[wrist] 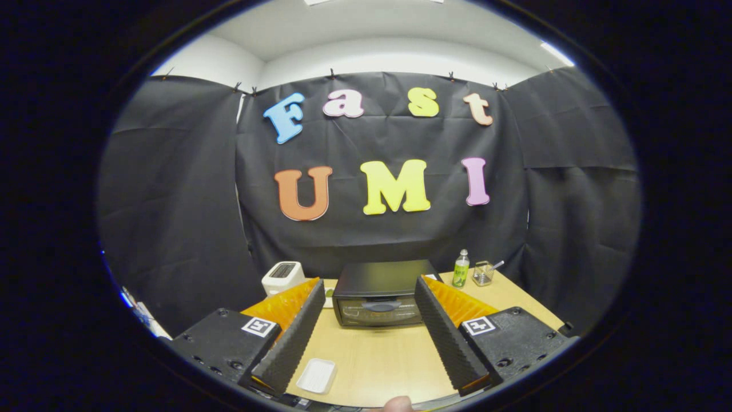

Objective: Open the toaster oven, put the food inside, and close the toaster oven door.

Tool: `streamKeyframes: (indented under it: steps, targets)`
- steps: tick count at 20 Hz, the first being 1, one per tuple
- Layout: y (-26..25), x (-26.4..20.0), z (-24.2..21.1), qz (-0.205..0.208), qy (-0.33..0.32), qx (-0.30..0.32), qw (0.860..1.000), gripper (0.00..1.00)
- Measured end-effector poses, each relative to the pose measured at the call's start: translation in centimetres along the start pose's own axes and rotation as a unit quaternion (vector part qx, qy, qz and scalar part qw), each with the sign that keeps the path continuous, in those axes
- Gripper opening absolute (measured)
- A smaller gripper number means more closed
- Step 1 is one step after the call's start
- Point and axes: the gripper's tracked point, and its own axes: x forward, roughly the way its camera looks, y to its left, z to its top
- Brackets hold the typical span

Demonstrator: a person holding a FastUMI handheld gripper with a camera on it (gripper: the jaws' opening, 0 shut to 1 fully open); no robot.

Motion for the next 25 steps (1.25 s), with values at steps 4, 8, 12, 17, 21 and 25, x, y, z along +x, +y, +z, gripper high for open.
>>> streamKeyframes:
  steps: [4,8,12,17,21,25]
  targets:
    - [0.0,0.1,0.2,0.002,-0.001,0.001,1.000,1.00]
    - [0.4,0.4,0.1,0.005,0.005,0.002,1.000,1.00]
    - [1.5,0.8,-0.5,0.013,0.019,-0.001,1.000,1.00]
    - [2.5,1.0,-0.5,0.015,0.023,-0.001,1.000,1.00]
    - [3.3,0.9,0.0,0.018,0.019,-0.006,1.000,1.00]
    - [3.9,1.0,0.5,0.018,0.009,-0.012,1.000,1.00]
